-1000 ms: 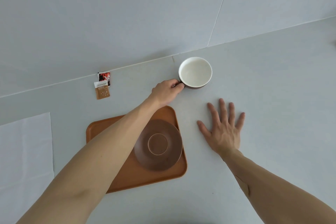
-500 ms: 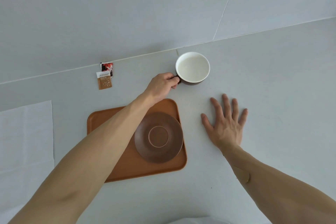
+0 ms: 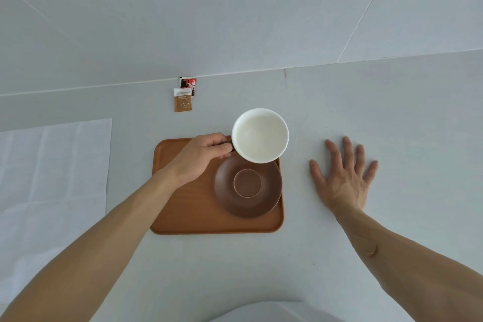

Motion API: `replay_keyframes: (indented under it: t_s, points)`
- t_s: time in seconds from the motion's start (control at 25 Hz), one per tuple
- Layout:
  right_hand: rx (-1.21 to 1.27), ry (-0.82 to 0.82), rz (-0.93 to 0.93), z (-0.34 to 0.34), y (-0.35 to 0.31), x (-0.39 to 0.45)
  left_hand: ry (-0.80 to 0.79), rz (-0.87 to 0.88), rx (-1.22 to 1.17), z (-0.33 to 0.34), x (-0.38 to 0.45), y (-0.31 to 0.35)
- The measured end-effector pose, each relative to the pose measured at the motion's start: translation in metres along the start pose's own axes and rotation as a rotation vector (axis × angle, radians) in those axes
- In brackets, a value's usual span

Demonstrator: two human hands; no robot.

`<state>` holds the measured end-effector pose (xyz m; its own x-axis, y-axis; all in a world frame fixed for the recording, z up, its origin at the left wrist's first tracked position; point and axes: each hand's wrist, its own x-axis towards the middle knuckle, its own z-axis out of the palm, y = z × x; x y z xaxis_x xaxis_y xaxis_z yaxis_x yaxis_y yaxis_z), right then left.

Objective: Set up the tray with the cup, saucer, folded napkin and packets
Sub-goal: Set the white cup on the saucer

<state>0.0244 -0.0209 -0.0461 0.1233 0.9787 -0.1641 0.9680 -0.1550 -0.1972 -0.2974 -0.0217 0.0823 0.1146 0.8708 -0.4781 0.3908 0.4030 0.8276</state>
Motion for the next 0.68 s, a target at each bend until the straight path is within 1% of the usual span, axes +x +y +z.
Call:
replay_keyframes:
  t_s: [0.16, 0.36, 0.68]
  points:
    - [-0.003, -0.006, -0.002, 0.0, -0.001, 0.0, -0.039, -0.041, 0.054, -0.003, -0.024, -0.024]
    - [0.005, -0.01, -0.007, -0.001, -0.001, -0.001, -0.095, -0.089, 0.08, 0.002, -0.035, -0.041]
    - [-0.002, -0.012, -0.008, -0.001, -0.001, -0.001, -0.103, -0.102, 0.08, 0.004, -0.039, -0.056]
